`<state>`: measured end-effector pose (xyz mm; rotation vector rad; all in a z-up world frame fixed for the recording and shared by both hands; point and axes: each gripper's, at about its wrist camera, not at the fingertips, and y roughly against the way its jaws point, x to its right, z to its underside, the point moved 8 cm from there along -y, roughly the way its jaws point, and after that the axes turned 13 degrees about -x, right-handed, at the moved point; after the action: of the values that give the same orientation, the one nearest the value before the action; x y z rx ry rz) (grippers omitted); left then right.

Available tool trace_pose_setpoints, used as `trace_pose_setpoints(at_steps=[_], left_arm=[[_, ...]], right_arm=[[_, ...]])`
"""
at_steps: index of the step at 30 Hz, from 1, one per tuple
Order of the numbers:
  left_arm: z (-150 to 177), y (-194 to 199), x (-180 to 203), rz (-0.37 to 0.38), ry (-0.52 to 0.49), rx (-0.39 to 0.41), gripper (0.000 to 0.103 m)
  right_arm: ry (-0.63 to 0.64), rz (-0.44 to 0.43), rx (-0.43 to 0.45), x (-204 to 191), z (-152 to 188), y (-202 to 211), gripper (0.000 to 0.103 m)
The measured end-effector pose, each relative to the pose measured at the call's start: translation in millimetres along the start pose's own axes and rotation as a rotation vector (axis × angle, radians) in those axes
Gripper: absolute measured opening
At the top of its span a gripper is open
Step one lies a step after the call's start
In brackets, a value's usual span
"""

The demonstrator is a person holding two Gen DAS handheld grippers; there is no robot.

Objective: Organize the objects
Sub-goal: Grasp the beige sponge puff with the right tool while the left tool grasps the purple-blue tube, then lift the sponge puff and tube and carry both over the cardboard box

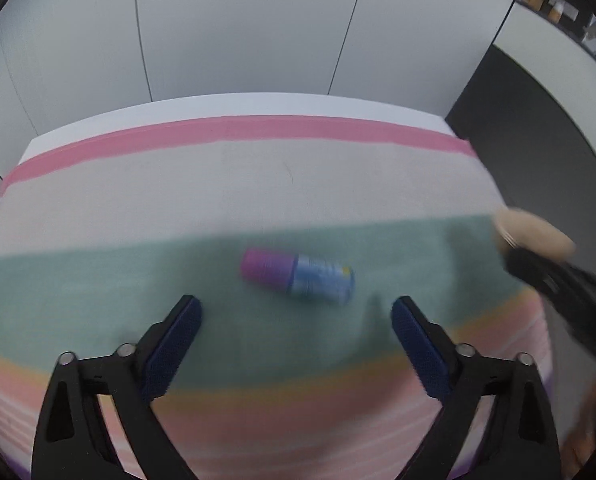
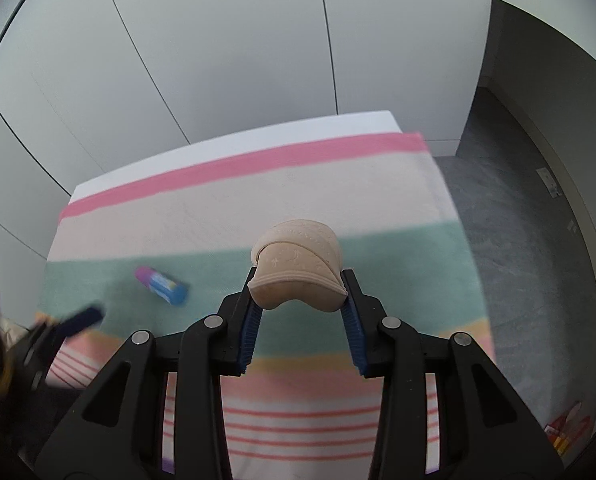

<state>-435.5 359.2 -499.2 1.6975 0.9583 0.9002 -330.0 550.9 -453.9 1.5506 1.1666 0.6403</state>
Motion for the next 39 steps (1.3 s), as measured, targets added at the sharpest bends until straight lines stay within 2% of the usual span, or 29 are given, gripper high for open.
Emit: trace_pose_setpoints(at_steps=[1, 2, 5, 7, 10, 16, 21, 27, 31, 37, 39], left_arm=[[-4.2, 0.1, 3.5, -0.023, -0.018, 0.029, 0.072], [-8.9, -0.5, 4.8, -0.07, -0.036, 0.046, 0.058], [-6.5, 2.9, 13.0, -0.025, -0.044, 0.033, 0.058], [-1.9, 11.8, 14.3, -0.061, -0.039, 0.041, 0.058], [1.0, 24.0, 10.9, -0.057, -0.002, 0.022, 0.058], [-5.4, 80.3, -14.4, -0.09, 0.102, 0.044, 0.058], [-13.3, 157.8, -36.1, -0.093, 0.171, 0.096, 0.058], [-15.3, 270.1, -36.7, -0.146, 0.166, 0.179, 0.058], [-12.4, 333.7, -35.6, -0.115, 0.169, 0.202, 0.058], [-3.6, 411.6, -24.3, -0.102, 0.164, 0.269, 0.058], [2.1, 435.5, -20.6, -0.126, 0.164, 0.303, 0.058]], right_arm=[[0.005, -0.002, -0.004, 11.6, 3.8, 6.1, 0.039], [0.013, -0.001, -0.01, 14.3, 6.4, 6.1, 0.039], [0.049, 0.01, -0.015, 17.8, 11.7, 7.9, 0.039], [0.065, 0.015, -0.014, 19.8, 14.6, 12.8, 0.038], [0.074, 0.013, -0.01, 15.4, 14.9, 17.7, 0.038], [0.106, 0.02, 0.022, -3.9, 9.7, 45.0, 0.037], [0.141, 0.032, 0.062, -24.1, -2.4, 96.3, 0.033], [0.173, 0.049, 0.163, -52.0, -17.7, 183.3, 0.032], [0.197, 0.066, 0.194, -71.6, -21.0, 237.8, 0.032], [0.192, 0.018, 0.235, -88.6, -21.6, 317.1, 0.032], [0.179, 0.005, 0.245, -88.8, -19.7, 335.7, 0.032]])
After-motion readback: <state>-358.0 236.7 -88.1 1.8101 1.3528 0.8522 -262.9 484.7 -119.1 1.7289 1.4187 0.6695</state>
